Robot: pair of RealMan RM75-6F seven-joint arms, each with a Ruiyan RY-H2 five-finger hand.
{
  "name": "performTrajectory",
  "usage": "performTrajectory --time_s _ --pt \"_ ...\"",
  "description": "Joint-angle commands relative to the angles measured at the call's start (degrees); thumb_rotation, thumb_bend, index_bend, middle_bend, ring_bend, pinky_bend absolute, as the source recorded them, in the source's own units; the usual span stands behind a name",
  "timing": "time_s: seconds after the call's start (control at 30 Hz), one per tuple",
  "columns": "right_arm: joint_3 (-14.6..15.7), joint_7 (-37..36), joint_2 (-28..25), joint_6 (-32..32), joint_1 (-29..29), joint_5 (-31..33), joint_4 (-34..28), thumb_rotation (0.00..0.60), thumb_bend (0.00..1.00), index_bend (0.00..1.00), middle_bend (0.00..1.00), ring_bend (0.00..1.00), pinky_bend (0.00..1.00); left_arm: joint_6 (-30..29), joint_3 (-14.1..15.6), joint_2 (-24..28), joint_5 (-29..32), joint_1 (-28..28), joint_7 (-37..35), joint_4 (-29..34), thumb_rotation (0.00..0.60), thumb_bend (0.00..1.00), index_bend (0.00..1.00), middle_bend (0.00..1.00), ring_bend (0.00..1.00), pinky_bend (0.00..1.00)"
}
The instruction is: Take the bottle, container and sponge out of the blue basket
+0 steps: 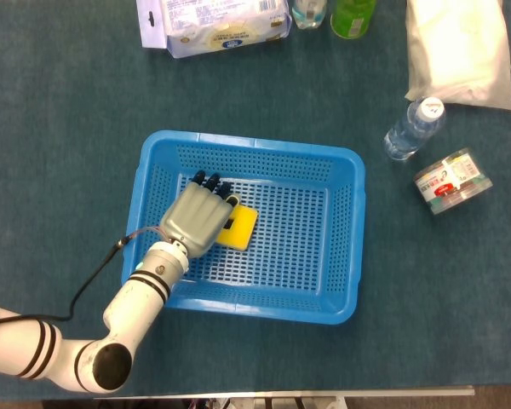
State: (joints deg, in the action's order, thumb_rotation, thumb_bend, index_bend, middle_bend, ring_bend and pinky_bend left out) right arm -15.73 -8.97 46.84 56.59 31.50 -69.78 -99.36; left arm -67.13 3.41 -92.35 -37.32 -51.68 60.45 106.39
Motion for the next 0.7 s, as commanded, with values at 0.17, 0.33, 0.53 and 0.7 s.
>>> performTrajectory --time_s 0.17,0.33,0.53,0.7 --pt "0.0 0.3 -0.1 0.2 -0.1 0.2 -0.3 0.600 0.17 0.16 0.27 0.18 0.38 0.6 0.2 -0.2 -0.8 0.3 -1.3 -0.5 0.600 0.27 0.27 0.24 0.20 0.22" --pt "-0.1 0.4 -0.2 0.4 -0.2 0.3 -0.6 0.600 0.17 0.16 0.27 0.18 0.38 0.6 0.5 -0.1 -2.6 0.8 -2.6 -0.7 0.600 0.27 0.34 0.31 0.28 0.33" --pt "-0.1 0.3 -0.3 0.6 -0.3 0.3 -0.8 0.600 0.17 0.16 0.27 0.18 0.38 0.0 1.0 1.0 -4.6 1.5 -3.8 0.4 0.600 0.27 0.40 0.36 0.33 0.41" --pt "0.0 -0.1 -0.3 0.5 -0.4 -0.1 -1.0 0.600 0.17 0.16 0.27 0.18 0.38 -2.1 1.1 3.2 -7.7 2.5 -4.9 4.0 0.600 0.27 0.41 0.36 0.33 0.41"
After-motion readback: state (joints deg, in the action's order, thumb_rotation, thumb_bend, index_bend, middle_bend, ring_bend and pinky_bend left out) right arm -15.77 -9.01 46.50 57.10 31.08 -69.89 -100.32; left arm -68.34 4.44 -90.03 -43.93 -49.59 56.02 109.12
